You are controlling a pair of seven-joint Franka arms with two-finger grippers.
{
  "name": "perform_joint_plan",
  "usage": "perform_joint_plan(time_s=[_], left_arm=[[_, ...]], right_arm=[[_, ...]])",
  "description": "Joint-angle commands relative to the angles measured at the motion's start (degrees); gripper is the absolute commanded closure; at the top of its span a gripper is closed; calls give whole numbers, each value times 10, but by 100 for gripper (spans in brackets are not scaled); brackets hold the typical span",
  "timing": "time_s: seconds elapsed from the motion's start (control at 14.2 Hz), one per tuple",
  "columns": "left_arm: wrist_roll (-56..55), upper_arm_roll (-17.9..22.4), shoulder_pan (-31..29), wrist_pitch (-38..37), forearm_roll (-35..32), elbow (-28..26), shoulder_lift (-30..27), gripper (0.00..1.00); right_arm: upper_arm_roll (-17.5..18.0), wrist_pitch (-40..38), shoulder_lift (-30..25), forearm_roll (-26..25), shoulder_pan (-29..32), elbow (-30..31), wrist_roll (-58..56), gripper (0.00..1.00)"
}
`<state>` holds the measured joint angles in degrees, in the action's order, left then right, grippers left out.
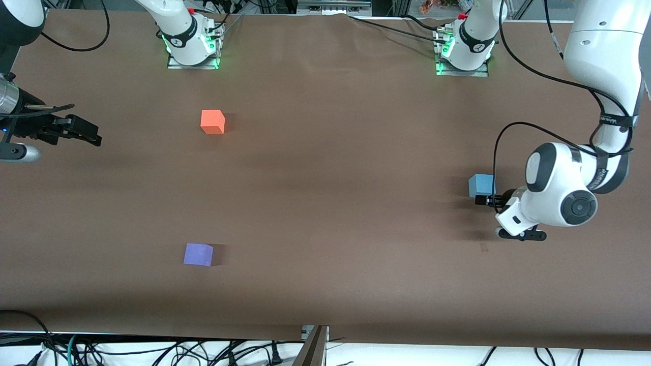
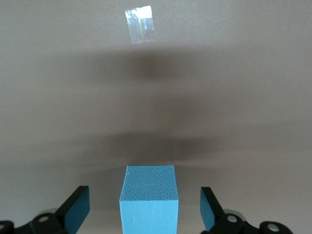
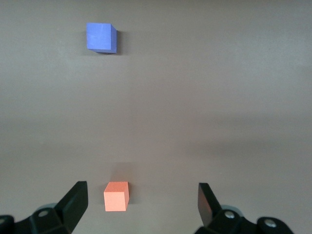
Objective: Place blue block between orange and purple blocks
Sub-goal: 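Reach the left gripper toward the light blue block, then lower the left gripper and close it on the light blue block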
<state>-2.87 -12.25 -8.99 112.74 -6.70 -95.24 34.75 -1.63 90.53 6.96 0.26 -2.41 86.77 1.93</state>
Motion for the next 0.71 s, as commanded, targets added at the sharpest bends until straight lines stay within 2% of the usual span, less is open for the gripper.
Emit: perform_joint_plan(time_s=[0.0,0.14,0.21,0.35,0.64], left_arm=[[10,-5,-3,81,-13,-127,-79,0],[11,-7,-3,127,-14,-177,-100,0],[11,-7,-3,134,-15,-184,-101,0],[11,-8,-3,134,-50,-184,-96,0],[17,-8,-8,136,-54,-182,-89,0]], right_arm=[[0,-5,6,4,0,-13,-5,0],[0,-5,6,4,0,-13,-6,0],[0,-5,6,4,0,-13,-6,0],[0,-5,6,4,0,-13,-6,0],[-2,-5,5,4,3,-13,-7,0]])
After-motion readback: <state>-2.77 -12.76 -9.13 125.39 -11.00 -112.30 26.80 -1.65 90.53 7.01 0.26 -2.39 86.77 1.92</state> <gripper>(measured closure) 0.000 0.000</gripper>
